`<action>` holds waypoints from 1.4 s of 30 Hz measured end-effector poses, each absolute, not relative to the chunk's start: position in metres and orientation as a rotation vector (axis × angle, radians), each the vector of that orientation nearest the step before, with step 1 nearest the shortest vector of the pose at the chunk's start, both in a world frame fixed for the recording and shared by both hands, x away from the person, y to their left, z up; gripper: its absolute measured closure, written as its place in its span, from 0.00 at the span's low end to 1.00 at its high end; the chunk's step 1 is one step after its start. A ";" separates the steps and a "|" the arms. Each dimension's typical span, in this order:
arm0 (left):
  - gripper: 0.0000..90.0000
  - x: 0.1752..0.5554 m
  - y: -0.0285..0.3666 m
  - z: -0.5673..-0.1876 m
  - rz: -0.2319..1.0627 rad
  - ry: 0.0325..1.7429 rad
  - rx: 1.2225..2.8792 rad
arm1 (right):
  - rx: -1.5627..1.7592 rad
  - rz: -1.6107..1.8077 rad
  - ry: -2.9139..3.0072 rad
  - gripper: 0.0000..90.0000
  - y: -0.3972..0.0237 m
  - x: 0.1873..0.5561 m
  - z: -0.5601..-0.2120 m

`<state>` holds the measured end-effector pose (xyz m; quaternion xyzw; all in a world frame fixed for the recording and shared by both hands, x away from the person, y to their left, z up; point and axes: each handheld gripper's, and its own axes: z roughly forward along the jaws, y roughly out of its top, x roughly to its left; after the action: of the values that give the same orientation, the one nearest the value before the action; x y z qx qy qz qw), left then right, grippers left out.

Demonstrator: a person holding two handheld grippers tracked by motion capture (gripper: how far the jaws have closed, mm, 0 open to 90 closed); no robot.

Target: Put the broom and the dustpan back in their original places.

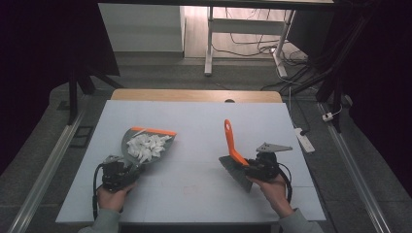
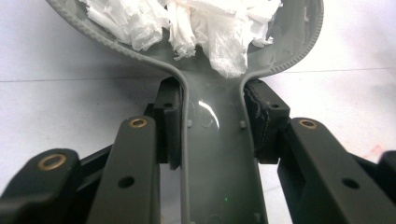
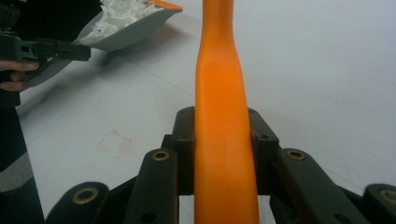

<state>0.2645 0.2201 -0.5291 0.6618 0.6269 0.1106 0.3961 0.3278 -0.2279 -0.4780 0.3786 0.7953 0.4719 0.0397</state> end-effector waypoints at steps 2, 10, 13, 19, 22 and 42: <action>0.68 0.267 0.218 -0.532 0.293 1.608 1.684 | 1.161 1.440 2.445 0.77 -0.228 0.328 -0.480; 0.68 0.271 0.219 -0.537 0.317 1.679 1.666 | 1.170 1.402 2.485 0.77 -0.224 0.329 -0.487; 0.68 0.272 0.217 -0.539 0.319 1.694 1.668 | 1.172 1.377 2.496 0.77 -0.222 0.331 -0.491; 0.67 0.274 0.212 -0.541 0.333 1.701 1.674 | 1.188 1.327 2.489 0.77 -0.224 0.336 -0.496; 0.64 0.274 0.211 -0.541 0.328 1.691 1.684 | 1.220 1.323 2.478 0.77 -0.227 0.339 -0.498; 0.39 0.265 0.218 -0.534 0.329 1.584 1.772 | 1.249 1.140 2.446 0.61 -0.239 0.352 -0.507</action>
<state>0.2648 0.2183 -0.5337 0.6882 0.6152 0.1277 0.3629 0.3519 -0.2393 -0.5068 0.4185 0.8197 0.3820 0.0837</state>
